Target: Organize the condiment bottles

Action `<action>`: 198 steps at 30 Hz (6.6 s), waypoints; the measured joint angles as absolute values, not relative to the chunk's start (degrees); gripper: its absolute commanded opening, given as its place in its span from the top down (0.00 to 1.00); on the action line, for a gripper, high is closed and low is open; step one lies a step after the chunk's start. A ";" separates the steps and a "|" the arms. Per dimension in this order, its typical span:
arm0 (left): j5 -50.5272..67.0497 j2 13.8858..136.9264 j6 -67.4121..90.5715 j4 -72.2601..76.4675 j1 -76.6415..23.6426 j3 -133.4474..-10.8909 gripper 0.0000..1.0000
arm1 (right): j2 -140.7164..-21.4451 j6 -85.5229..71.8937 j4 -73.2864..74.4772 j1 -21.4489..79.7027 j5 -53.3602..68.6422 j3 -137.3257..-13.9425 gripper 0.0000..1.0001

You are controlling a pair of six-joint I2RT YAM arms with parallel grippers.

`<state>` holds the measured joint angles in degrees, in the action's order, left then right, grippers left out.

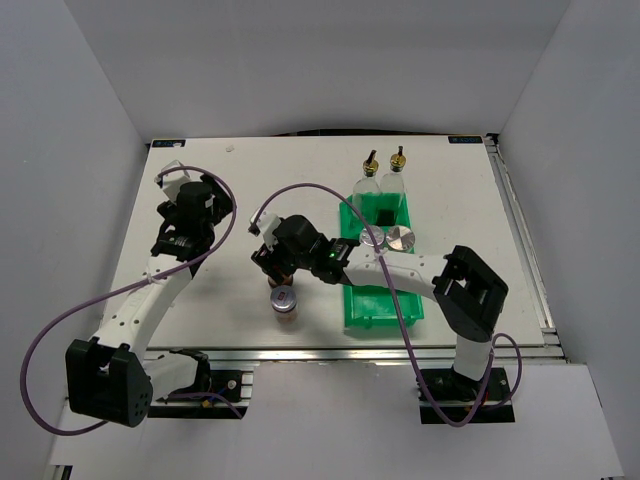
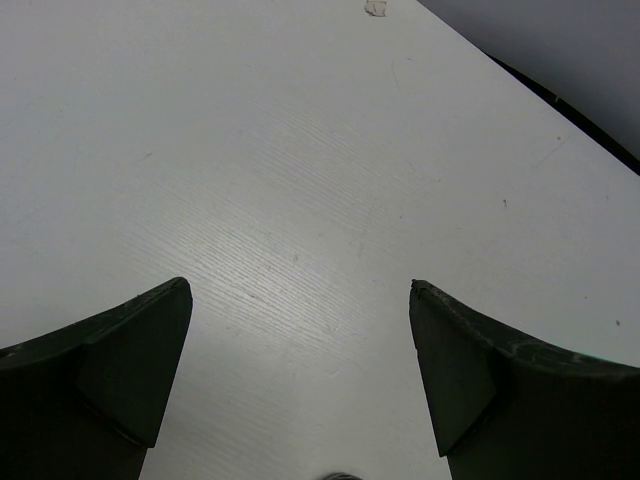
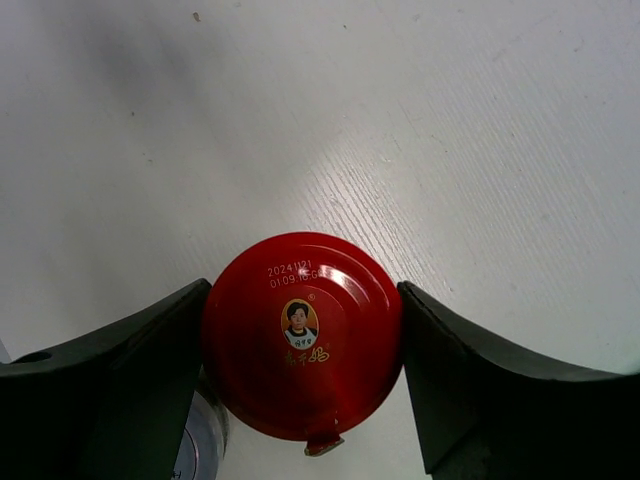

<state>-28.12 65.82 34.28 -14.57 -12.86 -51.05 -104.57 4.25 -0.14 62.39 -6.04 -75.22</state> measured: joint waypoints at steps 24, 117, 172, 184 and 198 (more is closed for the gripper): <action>-29.45 64.58 34.54 -15.97 -12.86 -51.05 0.02 | -93.19 0.10 -2.07 62.39 -14.50 -66.28 1.00; -12.49 67.79 36.75 -9.80 -14.04 -49.17 0.02 | -53.15 -31.64 36.49 54.41 -47.86 -51.07 0.11; -17.17 76.53 34.24 -46.00 -53.12 -53.76 1.00 | -51.27 -25.67 20.73 13.80 -31.29 -42.26 0.11; -13.74 75.75 28.34 -35.48 -55.90 -61.89 1.00 | -50.43 -25.10 20.32 13.04 -30.87 -41.98 0.10; -6.59 87.44 21.37 -29.93 -63.66 -70.87 1.00 | -50.28 -24.99 19.09 12.25 -28.29 -41.32 0.11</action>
